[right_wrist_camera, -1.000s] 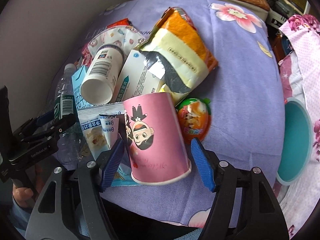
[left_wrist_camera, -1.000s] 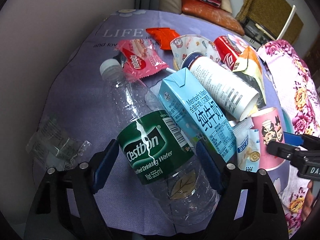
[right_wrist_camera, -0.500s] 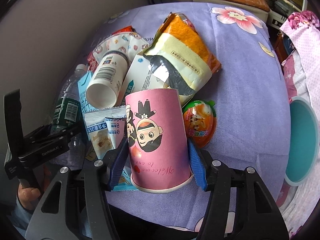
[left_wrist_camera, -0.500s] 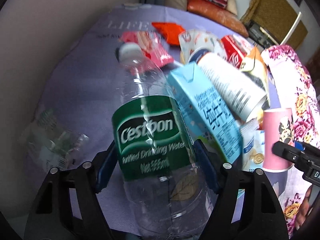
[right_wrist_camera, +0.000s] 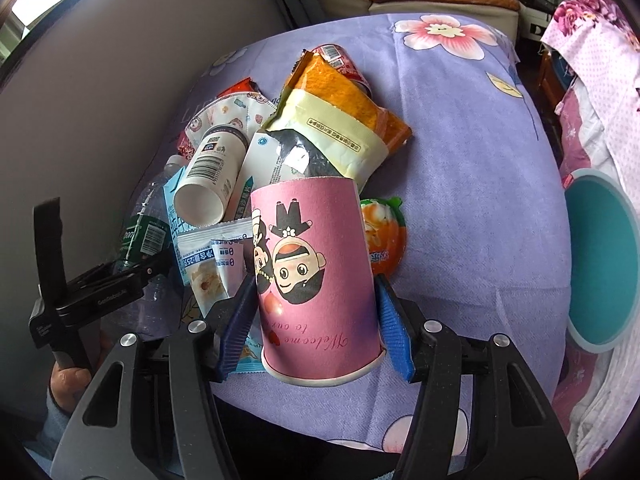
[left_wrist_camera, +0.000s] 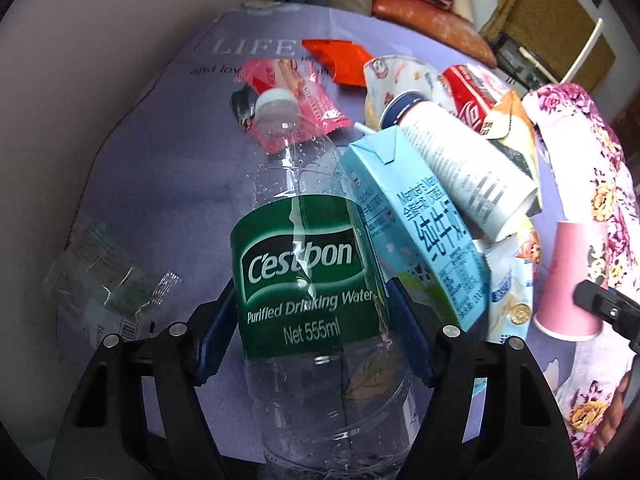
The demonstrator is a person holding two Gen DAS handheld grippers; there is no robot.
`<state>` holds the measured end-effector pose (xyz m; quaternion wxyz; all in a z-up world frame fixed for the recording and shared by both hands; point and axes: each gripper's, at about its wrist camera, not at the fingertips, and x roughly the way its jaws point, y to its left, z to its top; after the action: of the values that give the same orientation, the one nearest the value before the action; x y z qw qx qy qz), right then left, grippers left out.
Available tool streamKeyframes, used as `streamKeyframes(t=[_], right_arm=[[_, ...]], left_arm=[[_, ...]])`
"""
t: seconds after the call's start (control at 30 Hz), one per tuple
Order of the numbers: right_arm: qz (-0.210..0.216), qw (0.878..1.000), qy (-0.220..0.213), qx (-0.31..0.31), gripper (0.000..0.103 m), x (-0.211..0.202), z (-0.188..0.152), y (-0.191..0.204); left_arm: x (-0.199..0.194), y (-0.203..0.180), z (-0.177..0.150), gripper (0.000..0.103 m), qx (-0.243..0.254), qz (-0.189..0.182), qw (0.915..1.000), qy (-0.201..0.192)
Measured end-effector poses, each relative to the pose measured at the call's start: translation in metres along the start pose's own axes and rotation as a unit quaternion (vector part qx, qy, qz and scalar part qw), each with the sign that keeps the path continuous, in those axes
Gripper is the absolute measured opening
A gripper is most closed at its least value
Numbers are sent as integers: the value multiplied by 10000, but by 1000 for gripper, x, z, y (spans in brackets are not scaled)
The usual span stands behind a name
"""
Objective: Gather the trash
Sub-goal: 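Grasp the clear Cestbon water bottle with the left gripper while the right gripper grasps the pink paper cup, then carry the bottle and cup to the teal bucket and release both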
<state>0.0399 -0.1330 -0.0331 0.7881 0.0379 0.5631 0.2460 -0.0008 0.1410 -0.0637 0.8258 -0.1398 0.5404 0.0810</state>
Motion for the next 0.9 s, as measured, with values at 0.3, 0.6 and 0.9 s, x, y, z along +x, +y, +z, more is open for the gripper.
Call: streamKeyframes(t=[0.3,0.6,0.9], right_arm=[[60,9999,55,122,56,3,1,-6],[54,9999,14,130,56,3,1,-6],[174,9994,-213,214,56,-11,5,-12]], left_arm=[[23,9,1,76,-190,98,9994,290],[9,11,4,66,-116,213,9997,-105],[-59,5,7,66,-53,232,9959,-869]])
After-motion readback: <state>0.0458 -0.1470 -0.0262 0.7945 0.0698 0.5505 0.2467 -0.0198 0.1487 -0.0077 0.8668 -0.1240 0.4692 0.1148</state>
